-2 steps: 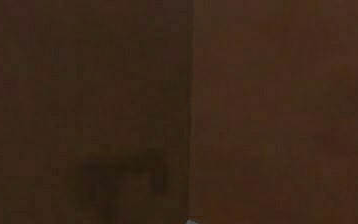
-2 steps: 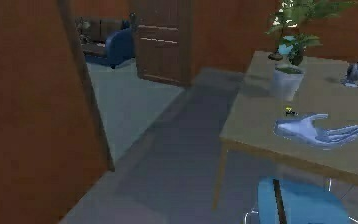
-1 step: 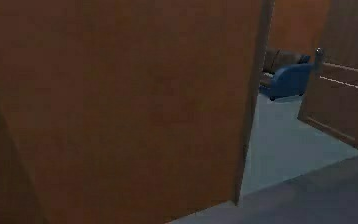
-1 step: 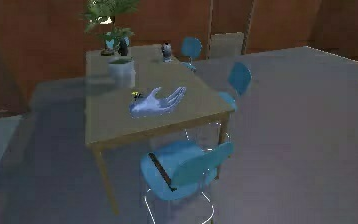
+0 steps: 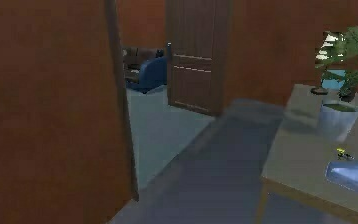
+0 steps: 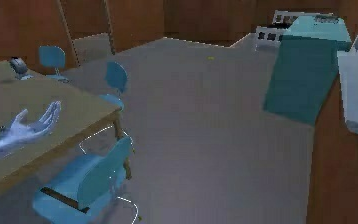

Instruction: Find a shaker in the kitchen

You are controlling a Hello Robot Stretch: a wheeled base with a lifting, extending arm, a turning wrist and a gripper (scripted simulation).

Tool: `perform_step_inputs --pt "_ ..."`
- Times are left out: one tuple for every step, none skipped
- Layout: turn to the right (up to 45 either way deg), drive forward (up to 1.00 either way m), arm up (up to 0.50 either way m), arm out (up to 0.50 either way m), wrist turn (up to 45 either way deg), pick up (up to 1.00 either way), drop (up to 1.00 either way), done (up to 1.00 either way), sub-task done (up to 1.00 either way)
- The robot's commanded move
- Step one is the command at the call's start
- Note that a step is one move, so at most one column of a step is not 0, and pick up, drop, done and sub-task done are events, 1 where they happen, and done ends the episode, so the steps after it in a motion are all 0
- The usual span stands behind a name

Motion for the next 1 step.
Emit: perform_step_inputs --pt "0.0 0.85 0.0 0.0 0.0 0.0 0.0 0.0 0.0"
